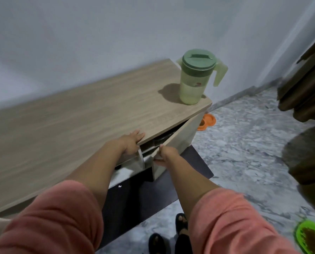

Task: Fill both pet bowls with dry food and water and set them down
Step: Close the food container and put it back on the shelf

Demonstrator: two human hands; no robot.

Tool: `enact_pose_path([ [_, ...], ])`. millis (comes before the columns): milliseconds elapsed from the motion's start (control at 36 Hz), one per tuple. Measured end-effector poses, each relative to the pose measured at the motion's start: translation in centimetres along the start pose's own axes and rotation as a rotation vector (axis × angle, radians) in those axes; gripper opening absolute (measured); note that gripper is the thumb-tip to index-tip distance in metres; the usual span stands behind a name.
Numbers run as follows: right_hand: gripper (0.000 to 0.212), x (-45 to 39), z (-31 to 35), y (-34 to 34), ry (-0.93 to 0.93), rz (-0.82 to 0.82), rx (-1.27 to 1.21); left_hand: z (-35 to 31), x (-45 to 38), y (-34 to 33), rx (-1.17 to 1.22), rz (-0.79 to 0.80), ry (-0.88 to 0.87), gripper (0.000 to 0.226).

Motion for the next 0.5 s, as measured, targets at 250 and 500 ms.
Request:
enact_pose_path([
  [250, 0.027, -1.2, 0.4, -2.4, -0.059, 0.019, -0.237, 0.4, -0.1, 0.0, 0.020, 0.041, -0.017, 0.066],
  [500, 0.049, -1.7, 1.2, -3.7, -0.068, 0.040, -0.477, 0.3, 0.3, 0.1, 0.042, 0.056, -0.018, 0.065],
])
Point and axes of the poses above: each hand's wrist, its own x-axis away from the middle knuckle, its own y-axis out of the back of the hand, z = x × y, the point moved 3 cm from there along -x, towards the middle knuckle
